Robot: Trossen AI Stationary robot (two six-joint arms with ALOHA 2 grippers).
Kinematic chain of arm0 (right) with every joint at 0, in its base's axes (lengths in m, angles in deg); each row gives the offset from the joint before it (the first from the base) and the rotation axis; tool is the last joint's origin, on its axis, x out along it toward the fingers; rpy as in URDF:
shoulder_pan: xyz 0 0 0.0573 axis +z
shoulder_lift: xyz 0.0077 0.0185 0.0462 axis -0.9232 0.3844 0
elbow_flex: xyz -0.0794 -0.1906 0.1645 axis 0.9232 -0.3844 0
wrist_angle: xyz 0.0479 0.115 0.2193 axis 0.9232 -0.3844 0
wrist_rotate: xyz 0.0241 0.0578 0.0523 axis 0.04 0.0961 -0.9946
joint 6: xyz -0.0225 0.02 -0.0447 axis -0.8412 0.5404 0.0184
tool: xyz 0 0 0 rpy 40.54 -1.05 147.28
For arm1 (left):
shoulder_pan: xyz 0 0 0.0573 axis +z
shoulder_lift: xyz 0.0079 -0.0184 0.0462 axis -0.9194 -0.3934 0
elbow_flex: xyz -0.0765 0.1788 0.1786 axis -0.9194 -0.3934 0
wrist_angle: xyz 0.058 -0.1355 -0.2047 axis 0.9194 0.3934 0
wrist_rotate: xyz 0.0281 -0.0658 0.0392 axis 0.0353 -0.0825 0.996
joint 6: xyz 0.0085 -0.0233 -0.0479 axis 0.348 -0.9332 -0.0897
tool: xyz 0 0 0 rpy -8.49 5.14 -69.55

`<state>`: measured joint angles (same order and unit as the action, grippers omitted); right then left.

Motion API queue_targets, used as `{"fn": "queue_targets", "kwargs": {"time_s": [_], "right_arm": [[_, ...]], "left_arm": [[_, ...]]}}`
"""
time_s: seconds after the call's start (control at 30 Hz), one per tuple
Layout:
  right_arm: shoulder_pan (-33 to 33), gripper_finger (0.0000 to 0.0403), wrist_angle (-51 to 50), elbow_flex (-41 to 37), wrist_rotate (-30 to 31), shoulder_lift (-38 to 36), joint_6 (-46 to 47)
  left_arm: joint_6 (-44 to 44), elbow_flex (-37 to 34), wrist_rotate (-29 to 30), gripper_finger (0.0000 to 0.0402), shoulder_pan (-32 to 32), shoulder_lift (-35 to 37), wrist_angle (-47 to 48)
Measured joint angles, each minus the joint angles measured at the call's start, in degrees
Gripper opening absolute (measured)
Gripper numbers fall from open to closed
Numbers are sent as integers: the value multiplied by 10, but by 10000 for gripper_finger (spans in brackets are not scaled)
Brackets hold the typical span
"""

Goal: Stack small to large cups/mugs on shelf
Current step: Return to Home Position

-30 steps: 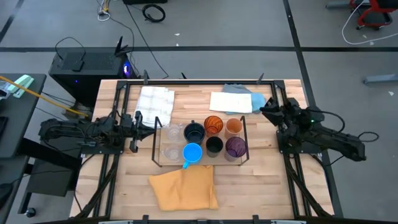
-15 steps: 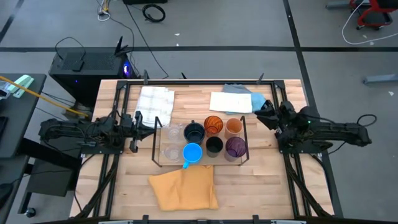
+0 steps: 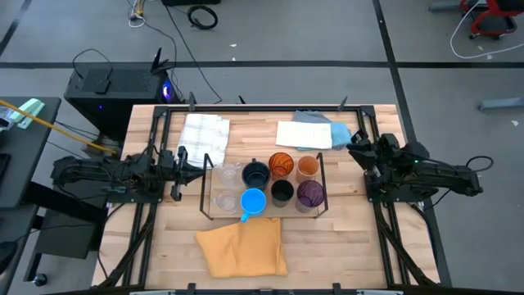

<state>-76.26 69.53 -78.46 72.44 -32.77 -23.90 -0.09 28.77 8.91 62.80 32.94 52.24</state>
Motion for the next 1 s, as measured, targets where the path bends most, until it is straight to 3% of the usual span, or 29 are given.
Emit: {"fn": "queue_targets", "kwargs": {"time_s": [0.2, 0.53, 0.83, 1.0], "right_arm": [[0, 93, -40, 0, 0, -56, -3], [0, 89, -158, 0, -8, -57, -16], [0, 64, -196, -4, 1, -57, -61], [0, 51, -168, -30, 1, -58, -51]], "left_arm": [[0, 0, 0, 32, 0, 0, 0], [0, 0, 0, 21, 0, 0, 0], [0, 0, 0, 36, 0, 0, 0], [0, 0, 0, 33, 0, 0, 0]]}}
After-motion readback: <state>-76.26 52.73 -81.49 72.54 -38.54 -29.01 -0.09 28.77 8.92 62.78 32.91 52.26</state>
